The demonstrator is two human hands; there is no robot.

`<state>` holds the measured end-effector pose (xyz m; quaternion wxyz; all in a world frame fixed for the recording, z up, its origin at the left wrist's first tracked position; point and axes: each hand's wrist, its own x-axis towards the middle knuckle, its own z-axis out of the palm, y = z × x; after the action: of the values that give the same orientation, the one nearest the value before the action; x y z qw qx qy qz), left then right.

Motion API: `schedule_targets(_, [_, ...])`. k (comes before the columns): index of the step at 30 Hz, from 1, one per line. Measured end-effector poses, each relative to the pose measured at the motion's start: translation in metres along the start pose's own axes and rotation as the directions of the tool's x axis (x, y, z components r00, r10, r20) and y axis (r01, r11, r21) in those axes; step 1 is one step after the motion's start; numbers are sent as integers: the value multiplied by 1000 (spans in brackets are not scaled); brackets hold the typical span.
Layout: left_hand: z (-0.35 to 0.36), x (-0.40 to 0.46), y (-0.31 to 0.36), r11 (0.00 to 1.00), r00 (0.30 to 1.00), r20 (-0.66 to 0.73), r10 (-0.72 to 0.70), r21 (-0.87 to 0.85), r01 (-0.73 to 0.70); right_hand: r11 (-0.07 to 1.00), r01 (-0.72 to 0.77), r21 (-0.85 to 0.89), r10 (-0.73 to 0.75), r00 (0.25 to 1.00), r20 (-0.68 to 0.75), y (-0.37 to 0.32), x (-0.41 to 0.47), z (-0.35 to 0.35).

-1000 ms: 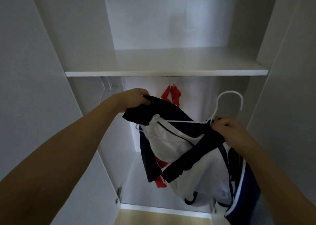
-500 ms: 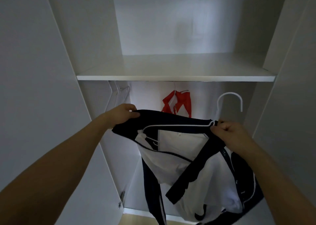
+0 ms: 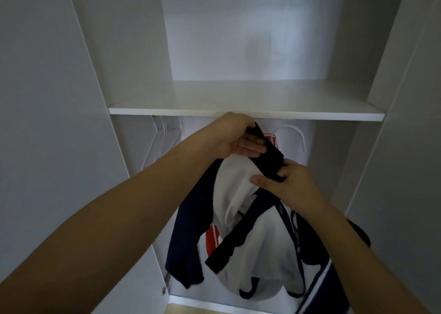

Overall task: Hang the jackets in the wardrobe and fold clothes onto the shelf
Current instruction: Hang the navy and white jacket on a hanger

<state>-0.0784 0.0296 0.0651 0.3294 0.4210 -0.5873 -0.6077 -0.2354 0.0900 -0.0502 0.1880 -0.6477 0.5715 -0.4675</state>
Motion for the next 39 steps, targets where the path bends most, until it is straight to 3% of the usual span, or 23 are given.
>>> schedule_targets(5, [9,-13,10,961,999,-5,36,275,-33,987,-136,81,144,984,-105,2,10,3])
schedule_targets(10, [-6,-27,-23,931,959,-135,249,306,-199,928,-225,295,244,970,-26,-2,15,3])
schedule_targets(13, [-3,-44,-92,885,990,87,107,446,-135,910,-191,368,207,978,-4,-3,13,3])
schedule_targets(15, [3,-47,-126,880,979,199,55,453,-142,910,-178,374,194,981,-5,-1,13,4])
schedule_targets(18, [9,-38,-138,891,978,143,153,408,-199,907,-196,372,215,977,-9,3,14,10])
schedule_targets(22, [-3,-38,-138,881,979,139,150,430,-196,909,-226,350,248,969,-18,10,13,13])
schedule_targets(24, [-19,-45,-138,916,990,44,132,378,-139,918,-241,316,275,959,-69,16,16,10])
schedule_targets(25, [-29,-46,-138,951,990,-81,119,297,-90,924,-248,291,289,952,-104,20,18,8])
schedule_targets(27, [-50,-49,-134,998,930,-367,12,-55,-34,947,-248,205,285,942,-177,27,18,5])
schedule_targets(28, [-59,-50,-131,973,900,-434,-38,-223,-66,960,-242,141,269,939,-215,31,16,5])
schedule_targets(30, [-73,-47,-128,923,890,-454,-45,-360,-137,976,-217,0,208,938,-277,36,12,9])
schedule_targets(35, [-73,-45,-121,956,874,-476,100,-198,-218,989,-115,-90,77,933,-352,34,-3,21])
schedule_targets(39, [-66,-46,-124,955,890,-443,104,-206,-215,996,59,-73,-76,962,-261,26,-14,29])
